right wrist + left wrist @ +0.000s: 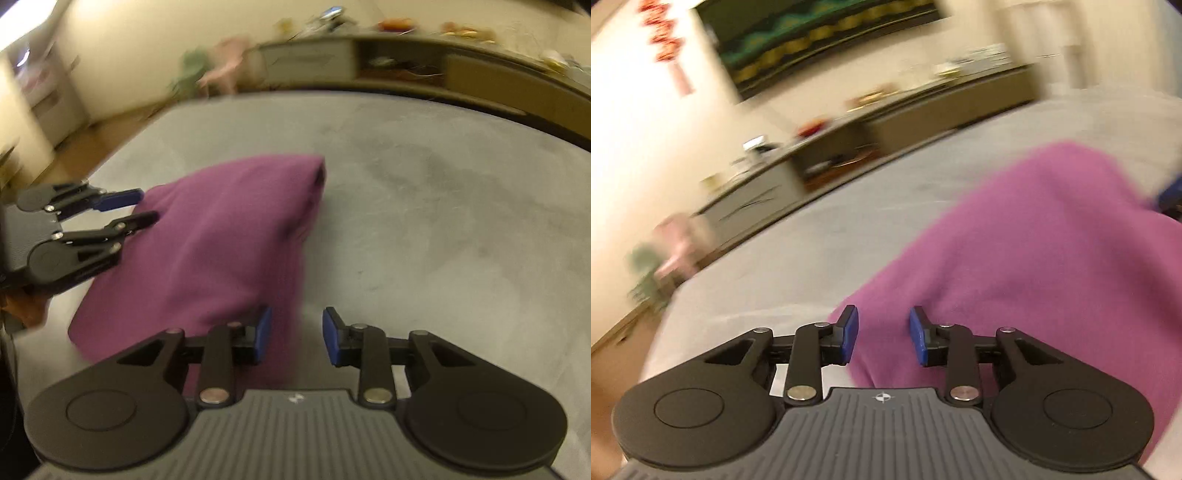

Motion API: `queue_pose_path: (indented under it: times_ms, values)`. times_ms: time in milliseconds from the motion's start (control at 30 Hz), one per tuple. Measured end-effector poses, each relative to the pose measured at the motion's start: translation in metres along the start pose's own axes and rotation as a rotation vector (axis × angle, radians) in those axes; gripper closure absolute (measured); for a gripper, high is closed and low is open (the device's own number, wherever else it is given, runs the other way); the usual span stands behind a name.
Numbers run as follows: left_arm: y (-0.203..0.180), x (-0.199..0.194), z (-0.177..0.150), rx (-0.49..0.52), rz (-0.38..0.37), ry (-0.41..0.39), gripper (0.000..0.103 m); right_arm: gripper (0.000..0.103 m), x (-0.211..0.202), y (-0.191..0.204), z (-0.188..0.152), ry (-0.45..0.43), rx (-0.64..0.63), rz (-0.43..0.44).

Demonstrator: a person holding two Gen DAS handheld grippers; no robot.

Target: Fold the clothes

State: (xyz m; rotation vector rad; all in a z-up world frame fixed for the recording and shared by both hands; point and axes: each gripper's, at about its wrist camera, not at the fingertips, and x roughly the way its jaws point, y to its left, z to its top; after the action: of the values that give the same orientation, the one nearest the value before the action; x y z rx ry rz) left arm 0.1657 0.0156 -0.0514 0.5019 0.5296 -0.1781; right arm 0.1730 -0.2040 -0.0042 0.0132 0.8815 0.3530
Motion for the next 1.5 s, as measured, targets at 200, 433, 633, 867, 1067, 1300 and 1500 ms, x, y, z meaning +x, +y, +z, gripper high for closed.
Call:
queue_pose_path:
  times_ms: [200,433,633,867,1067,1300,1500]
  values:
    - [0.026,-0.064,0.000,-0.202,-0.103,-0.043,0.064,0.070,-0.033,0.014,-0.011,-0.127,0.032,0.069]
    - [0.061,-0.074,-0.044,-0.502,-0.157,0.118,0.062,0.062,-0.005,0.023,-0.022,0.002,0.196,0.347]
    - [0.068,-0.076,-0.032,-0.579,-0.202,0.076,0.061,0.092,-0.020,0.062,0.009,-0.124,0.004,0.232]
    - [0.053,-0.074,-0.040,-0.572,-0.195,0.060,0.056,0.092,-0.023,0.034,0.025,-0.130,0.128,0.264]
    - [0.031,-0.064,-0.046,-0.450,-0.161,0.088,0.056,0.089,0.015,0.036,-0.005,-0.074,0.076,0.131]
    - [0.023,-0.059,-0.031,-0.377,-0.227,0.005,0.056,0.068,-0.038,0.078,0.011,-0.278,-0.082,0.022]
    - [0.008,-0.033,-0.037,-0.339,-0.271,0.036,0.055,0.070,0.031,0.084,0.034,-0.128,-0.203,0.011]
